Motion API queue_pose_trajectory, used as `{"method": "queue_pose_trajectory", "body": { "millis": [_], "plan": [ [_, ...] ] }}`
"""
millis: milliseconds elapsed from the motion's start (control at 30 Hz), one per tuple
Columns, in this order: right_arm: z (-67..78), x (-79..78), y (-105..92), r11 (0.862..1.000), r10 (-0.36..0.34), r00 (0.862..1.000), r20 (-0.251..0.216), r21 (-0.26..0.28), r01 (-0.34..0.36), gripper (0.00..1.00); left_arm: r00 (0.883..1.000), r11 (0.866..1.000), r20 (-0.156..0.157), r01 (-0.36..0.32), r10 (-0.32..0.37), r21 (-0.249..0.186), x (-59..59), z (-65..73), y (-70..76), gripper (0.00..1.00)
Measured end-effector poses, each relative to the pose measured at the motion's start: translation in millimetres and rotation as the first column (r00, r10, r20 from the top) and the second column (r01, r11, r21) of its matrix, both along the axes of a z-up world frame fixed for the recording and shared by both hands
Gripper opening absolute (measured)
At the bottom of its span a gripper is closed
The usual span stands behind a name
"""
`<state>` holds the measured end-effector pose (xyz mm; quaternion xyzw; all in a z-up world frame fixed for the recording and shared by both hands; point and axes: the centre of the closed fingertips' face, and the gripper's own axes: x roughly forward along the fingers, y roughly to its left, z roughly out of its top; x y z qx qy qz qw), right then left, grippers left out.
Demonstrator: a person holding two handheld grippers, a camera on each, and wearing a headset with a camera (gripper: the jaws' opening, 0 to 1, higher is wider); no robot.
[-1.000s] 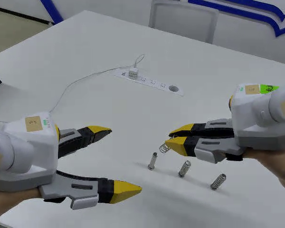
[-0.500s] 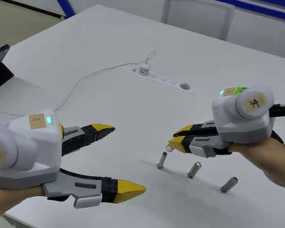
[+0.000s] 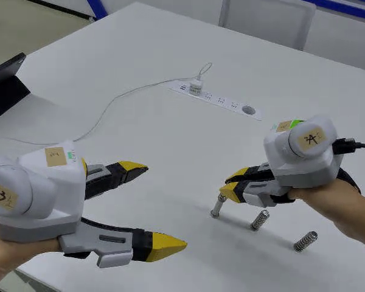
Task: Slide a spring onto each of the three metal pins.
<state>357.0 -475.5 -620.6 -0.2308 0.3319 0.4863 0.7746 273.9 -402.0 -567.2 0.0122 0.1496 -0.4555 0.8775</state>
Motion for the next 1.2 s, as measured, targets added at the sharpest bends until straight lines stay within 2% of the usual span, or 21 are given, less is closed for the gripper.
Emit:
{"method": "queue_pose_trajectory", "body": {
  "millis": [167, 400, 533, 700, 1033, 1200],
  "plan": [
    [-9.4, 1.4, -0.6, 0.999, 0.011, 1.0, -0.014, -0.032, -0.012, 0.11, 1.0, 1.0, -0.006, 0.003, -0.003, 0.001, 0.0, -0.6, -0.6, 0.84],
    [-29.9, 2.0, 0.2, 0.996, 0.026, 0.999, -0.045, -0.082, -0.03, 0.12, 1.0, 1.0, -0.015, 0.011, -0.011, 0.013, -1.6, -3.2, -1.3, 0.84],
    [-39.1, 3.0, 0.2, 0.994, 0.035, 0.998, -0.06, -0.104, -0.041, 0.12, 1.0, 0.999, -0.022, 0.011, -0.01, 0.034, -3.6, -6.9, 3.3, 0.83],
    [-46.8, 2.8, -1.0, 0.993, 0.022, 0.997, -0.078, -0.115, -0.03, 0.12, 1.0, 1.0, -0.024, -0.011, 0.011, 0.027, -4.4, -6.4, 9.9, 0.82],
    [-51.5, 2.4, 1.3, 0.987, 0.049, 0.998, -0.049, -0.149, -0.055, 0.12, 0.999, 0.999, -0.031, -0.022, 0.023, 0.025, -6.0, -8.5, 9.3, 0.83],
    [-49.2, 4.3, 0.4, 0.99, 0.032, 0.999, -0.043, -0.137, -0.038, 0.16, 0.999, 0.999, -0.028, -0.02, 0.021, 0.025, -7.1, -7.8, 7.5, 0.83]
  ]
}}
